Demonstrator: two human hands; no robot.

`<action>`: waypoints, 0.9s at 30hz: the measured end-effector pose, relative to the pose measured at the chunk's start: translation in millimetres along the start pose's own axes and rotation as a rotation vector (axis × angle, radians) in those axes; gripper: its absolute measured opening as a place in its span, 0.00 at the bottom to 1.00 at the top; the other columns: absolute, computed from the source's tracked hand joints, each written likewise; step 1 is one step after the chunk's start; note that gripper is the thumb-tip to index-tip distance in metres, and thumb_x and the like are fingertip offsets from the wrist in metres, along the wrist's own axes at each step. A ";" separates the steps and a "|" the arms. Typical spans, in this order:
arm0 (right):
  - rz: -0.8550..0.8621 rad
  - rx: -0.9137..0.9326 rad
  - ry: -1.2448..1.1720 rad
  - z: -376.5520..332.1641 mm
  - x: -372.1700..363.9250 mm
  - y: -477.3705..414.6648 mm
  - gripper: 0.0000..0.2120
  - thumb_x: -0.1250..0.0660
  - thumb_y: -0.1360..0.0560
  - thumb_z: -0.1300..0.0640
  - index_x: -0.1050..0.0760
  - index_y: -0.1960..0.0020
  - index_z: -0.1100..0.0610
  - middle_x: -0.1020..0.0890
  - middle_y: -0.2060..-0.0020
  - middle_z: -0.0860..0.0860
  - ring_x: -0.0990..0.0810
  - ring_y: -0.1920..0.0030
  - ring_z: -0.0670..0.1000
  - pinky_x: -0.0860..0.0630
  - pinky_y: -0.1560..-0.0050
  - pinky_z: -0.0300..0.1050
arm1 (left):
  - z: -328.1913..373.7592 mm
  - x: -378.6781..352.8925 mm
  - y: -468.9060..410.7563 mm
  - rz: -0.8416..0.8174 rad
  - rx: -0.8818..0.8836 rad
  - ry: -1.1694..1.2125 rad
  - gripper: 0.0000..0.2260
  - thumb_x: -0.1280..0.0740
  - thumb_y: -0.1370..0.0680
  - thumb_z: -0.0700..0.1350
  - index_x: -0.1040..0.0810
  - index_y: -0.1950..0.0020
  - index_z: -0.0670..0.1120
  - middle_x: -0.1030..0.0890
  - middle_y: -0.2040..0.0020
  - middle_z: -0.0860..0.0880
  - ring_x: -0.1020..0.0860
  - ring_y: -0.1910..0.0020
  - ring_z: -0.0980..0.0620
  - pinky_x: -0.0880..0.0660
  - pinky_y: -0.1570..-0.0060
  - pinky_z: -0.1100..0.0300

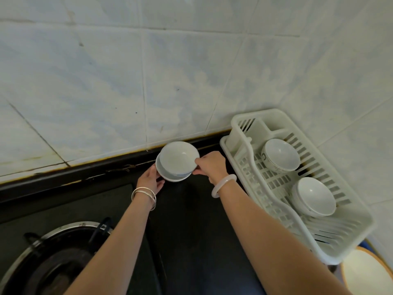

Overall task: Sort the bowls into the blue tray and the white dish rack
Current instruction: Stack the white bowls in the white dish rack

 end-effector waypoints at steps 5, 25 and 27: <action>0.013 0.001 0.057 2.5 -11.2 3.3 0.08 0.30 0.27 0.63 0.24 0.50 0.65 0.20 0.67 0.55 0.15 0.60 0.56 0.19 0.50 0.52 | 3.5 1.5 -3.6 0.007 -0.002 -0.001 0.16 0.43 0.20 0.50 0.27 0.36 0.45 0.22 0.39 0.41 0.26 0.39 0.44 0.27 0.45 0.55; -0.283 -0.116 -0.192 6.3 -21.5 9.1 0.22 0.36 0.22 0.52 0.33 0.30 0.55 0.25 0.38 0.57 0.22 0.43 0.58 0.20 0.50 0.49 | 13.6 -4.8 3.9 -0.005 0.005 0.008 0.14 0.38 0.22 0.44 0.27 0.37 0.47 0.27 0.35 0.43 0.27 0.41 0.43 0.24 0.49 0.53; -0.246 -0.104 -0.209 9.2 -16.1 12.5 0.22 0.36 0.23 0.50 0.32 0.31 0.56 0.24 0.42 0.56 0.21 0.45 0.57 0.20 0.50 0.49 | 15.4 -7.5 9.4 -0.009 -0.005 -0.027 0.14 0.38 0.22 0.44 0.27 0.37 0.47 0.27 0.36 0.44 0.27 0.40 0.43 0.24 0.48 0.52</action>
Point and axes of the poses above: each hand's wrist, its own y-axis away from the middle knuckle, its own x-axis out of the back of the hand, z = x × y, the point moved 3 cm from there along -y, towards the middle knuckle
